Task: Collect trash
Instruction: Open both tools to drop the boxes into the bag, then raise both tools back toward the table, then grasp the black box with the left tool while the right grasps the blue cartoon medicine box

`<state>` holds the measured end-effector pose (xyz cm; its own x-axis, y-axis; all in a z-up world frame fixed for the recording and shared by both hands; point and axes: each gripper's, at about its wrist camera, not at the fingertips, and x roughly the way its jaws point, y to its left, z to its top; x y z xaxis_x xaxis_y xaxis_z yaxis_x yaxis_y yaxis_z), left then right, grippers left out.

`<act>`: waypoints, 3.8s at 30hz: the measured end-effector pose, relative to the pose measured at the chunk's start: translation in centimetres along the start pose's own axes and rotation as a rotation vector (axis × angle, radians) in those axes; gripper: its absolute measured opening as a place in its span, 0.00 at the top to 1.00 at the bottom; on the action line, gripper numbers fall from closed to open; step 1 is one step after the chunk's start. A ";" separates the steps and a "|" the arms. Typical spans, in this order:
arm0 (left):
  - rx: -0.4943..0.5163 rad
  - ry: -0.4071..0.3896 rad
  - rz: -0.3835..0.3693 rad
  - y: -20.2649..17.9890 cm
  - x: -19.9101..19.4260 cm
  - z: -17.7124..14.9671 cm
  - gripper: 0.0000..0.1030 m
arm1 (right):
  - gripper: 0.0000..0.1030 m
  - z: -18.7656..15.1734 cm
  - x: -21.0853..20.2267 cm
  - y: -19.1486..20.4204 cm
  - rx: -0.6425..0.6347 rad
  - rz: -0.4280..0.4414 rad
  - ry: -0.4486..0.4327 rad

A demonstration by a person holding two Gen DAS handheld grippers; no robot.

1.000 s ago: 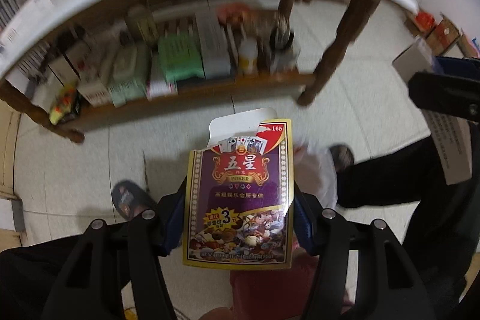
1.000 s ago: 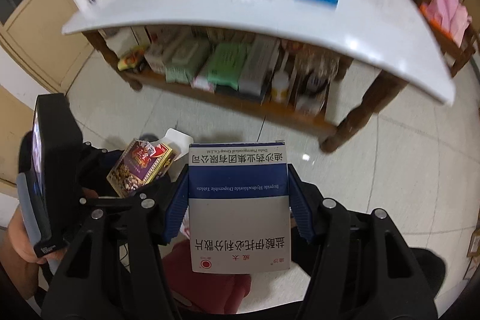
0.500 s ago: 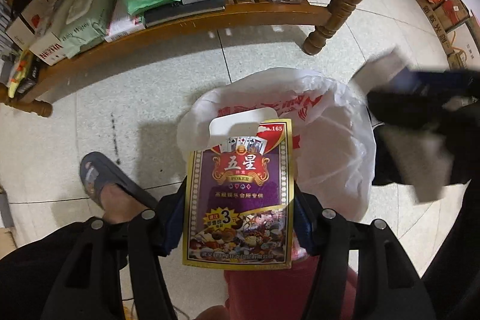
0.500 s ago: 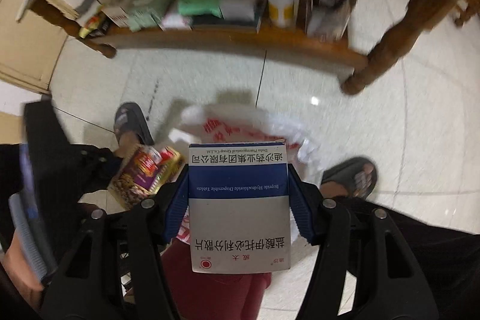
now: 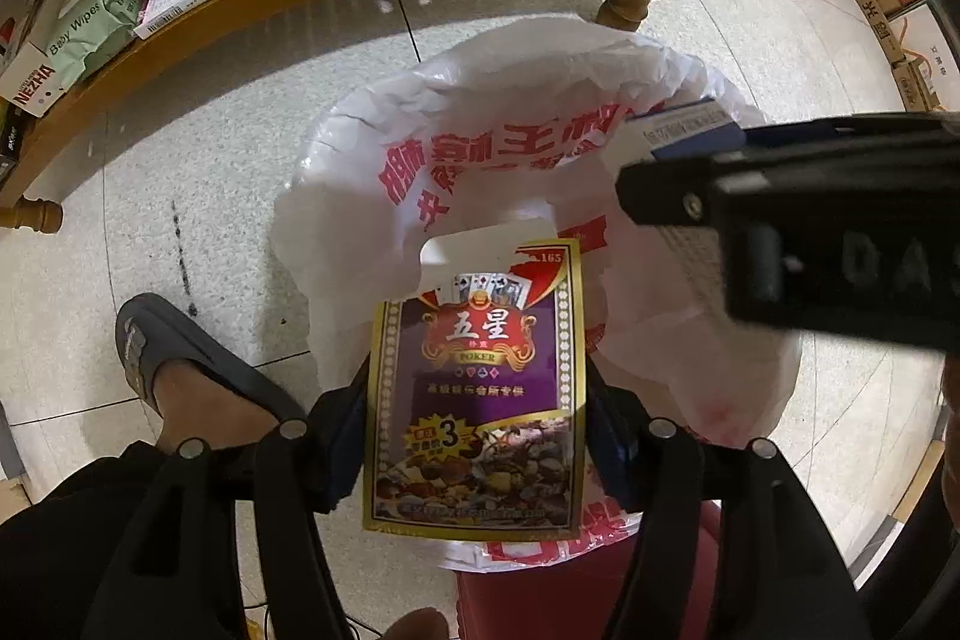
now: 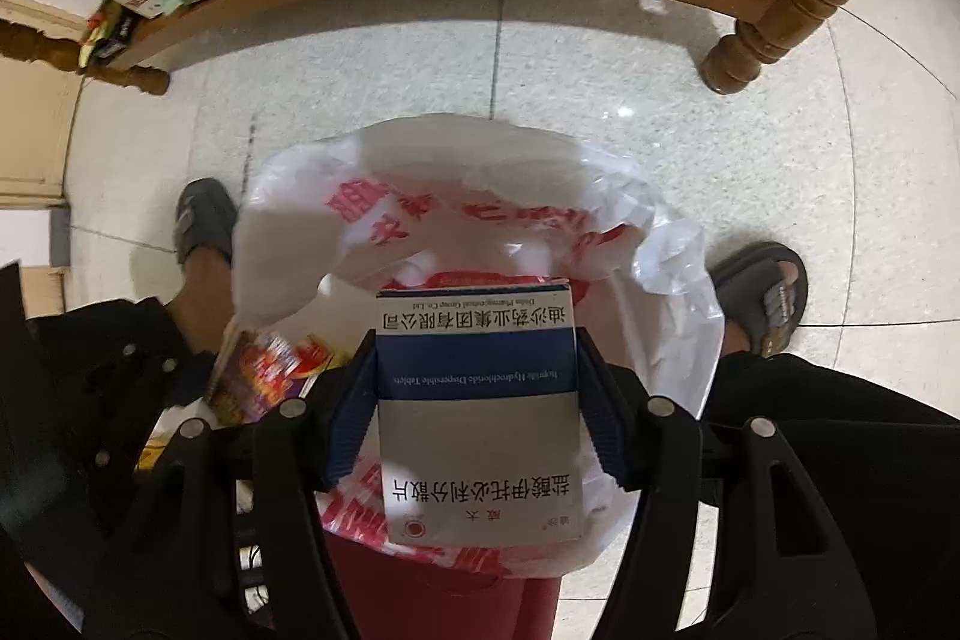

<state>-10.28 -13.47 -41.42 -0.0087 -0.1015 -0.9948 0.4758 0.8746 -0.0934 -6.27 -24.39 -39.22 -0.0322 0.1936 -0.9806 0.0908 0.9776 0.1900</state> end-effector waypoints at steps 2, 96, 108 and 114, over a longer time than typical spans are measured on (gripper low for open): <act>0.003 0.007 -0.005 0.1 0.2 -0.1 0.29 | 0.35 0.2 0.4 -0.4 0.008 -0.001 0.013; -0.268 -0.602 0.177 9.1 -36.8 22.8 0.08 | 0.07 12.8 -42.3 0.7 -0.047 -0.113 -0.694; -0.273 -0.498 0.171 10.4 -32.4 27.1 0.08 | 0.07 18.6 -37.8 -0.6 0.010 -0.105 -0.567; -0.283 -0.456 0.189 11.2 -30.5 28.6 0.08 | 0.07 21.7 -35.3 -0.9 0.032 -0.128 -0.510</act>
<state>20.52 -14.14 -10.93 0.4644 -0.0701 -0.8828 0.1776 0.9840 0.0153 16.43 -33.90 -5.83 0.4427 -0.0002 -0.8967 0.1481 0.9863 0.0730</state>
